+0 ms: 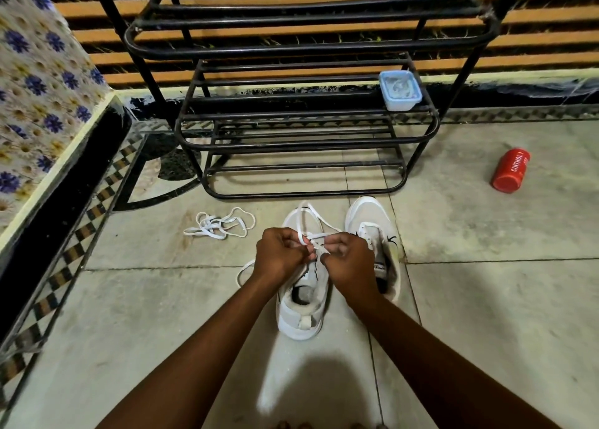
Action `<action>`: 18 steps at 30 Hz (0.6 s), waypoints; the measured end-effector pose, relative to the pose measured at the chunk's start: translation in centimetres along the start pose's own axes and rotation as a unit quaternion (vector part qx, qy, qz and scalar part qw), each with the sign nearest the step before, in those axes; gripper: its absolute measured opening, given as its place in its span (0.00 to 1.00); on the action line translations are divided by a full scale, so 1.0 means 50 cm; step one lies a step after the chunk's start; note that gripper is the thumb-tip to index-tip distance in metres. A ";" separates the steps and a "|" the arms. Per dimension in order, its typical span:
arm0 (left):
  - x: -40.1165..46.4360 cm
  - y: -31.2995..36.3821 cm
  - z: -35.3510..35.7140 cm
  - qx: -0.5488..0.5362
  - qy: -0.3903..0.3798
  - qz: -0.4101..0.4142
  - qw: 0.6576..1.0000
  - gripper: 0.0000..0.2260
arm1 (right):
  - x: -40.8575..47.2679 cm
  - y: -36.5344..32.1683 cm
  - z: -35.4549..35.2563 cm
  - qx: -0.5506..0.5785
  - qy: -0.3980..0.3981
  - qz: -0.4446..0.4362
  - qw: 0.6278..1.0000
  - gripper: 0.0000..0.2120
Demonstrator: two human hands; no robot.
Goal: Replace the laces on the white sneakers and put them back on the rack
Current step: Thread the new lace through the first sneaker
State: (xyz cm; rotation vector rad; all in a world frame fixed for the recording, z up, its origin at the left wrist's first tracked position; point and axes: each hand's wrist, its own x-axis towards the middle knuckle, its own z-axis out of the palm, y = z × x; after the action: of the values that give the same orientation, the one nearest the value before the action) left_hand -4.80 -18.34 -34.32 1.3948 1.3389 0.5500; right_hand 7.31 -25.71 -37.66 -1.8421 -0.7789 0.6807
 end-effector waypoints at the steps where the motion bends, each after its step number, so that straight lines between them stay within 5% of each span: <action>1: -0.002 0.001 0.002 -0.009 0.001 -0.003 1.000 0.04 | 0.004 0.001 0.000 0.014 0.001 0.013 1.000 0.12; 6: -0.010 0.004 0.006 -0.038 0.037 -0.027 0.998 0.03 | 0.011 -0.003 -0.006 0.042 -0.015 0.046 0.998 0.13; 18: -0.015 -0.006 0.021 0.080 0.056 0.081 0.992 0.08 | 0.013 0.001 -0.001 0.045 -0.041 0.027 0.998 0.16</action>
State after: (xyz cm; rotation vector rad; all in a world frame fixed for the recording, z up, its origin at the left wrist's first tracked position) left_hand -4.19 -19.46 -34.68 1.6335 1.3915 0.6479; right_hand 7.76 -25.27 -37.78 -1.7672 -0.7416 0.8184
